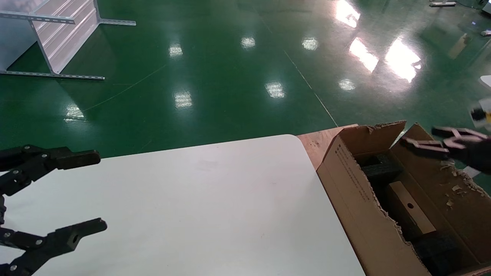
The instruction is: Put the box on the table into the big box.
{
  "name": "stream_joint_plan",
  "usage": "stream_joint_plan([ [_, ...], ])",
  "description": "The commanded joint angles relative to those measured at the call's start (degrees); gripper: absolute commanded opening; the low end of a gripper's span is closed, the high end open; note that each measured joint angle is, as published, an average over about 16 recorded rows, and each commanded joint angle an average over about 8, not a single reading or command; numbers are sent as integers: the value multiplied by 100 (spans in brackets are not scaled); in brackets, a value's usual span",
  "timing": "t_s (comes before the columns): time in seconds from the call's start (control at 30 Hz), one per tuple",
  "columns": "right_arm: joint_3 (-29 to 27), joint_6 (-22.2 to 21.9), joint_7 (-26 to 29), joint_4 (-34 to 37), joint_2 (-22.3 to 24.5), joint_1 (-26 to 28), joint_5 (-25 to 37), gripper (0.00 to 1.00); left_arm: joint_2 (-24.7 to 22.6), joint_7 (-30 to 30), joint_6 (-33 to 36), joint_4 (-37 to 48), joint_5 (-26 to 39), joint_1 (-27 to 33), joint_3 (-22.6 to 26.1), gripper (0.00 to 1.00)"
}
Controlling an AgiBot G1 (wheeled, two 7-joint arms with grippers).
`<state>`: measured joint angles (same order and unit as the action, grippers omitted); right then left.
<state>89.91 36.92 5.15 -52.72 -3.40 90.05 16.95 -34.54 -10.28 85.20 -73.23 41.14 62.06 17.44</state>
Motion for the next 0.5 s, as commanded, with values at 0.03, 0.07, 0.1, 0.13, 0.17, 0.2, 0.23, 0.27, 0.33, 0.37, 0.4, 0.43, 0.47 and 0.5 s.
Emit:
stream_joint_plan([
  [0.03, -129, 37, -87, -153, -29, 142, 4, 100, 0, 0, 0, 0, 0, 0, 1, 100],
  [0.07, -175, 33, -123, -226, -40, 193, 10, 100, 0, 1, 0, 1, 0, 1, 1, 100],
  [0.1, -219, 21, -163, -297, -54, 240, 15, 100, 0, 1, 0, 1, -1, 1, 1, 100],
  [0.13, -264, -1, -213, -367, -70, 287, 18, 100, 0, 1, 0, 1, -1, 1, 1, 100],
  [0.17, -301, -21, -253, -425, -82, 325, 20, 100, 0, 1, 0, 1, -1, 1, 2, 100],
  [0.2, -329, -39, -286, -470, -92, 354, 21, 100, 0, 1, 0, 1, -1, 1, 2, 100],
  [0.23, -372, -72, -344, -530, -112, 396, 22, 100, 1, 1, -1, 1, -1, 1, 2, 100],
  [0.27, -415, -107, -399, -586, -132, 437, 19, 100, 1, 1, -1, 1, -1, 1, 2, 100],
  [0.33, -486, -171, -481, -668, -168, 501, 11, 100, 1, 1, -2, 2, 0, 0, 2, 100],
  [0.37, -510, -194, -508, -696, -181, 523, 9, 100, 1, 1, -2, 2, 0, 0, 2, 100],
  [0.4, -527, -207, -522, -714, -190, 538, 8, 100, 2, 2, -2, 2, 0, 0, 2, 100],
  [0.43, -545, -223, -541, -734, -199, 555, 6, 100, 2, 2, -2, 3, 0, 0, 2, 100],
  [0.47, -565, -242, -561, -754, -209, 573, 4, 100, 2, 2, -3, 3, 0, 0, 2, 100],
  [0.5, -565, -244, -551, -750, -208, 571, 2, 100, 2, 2, -3, 3, 0, 0, 3, 100],
])
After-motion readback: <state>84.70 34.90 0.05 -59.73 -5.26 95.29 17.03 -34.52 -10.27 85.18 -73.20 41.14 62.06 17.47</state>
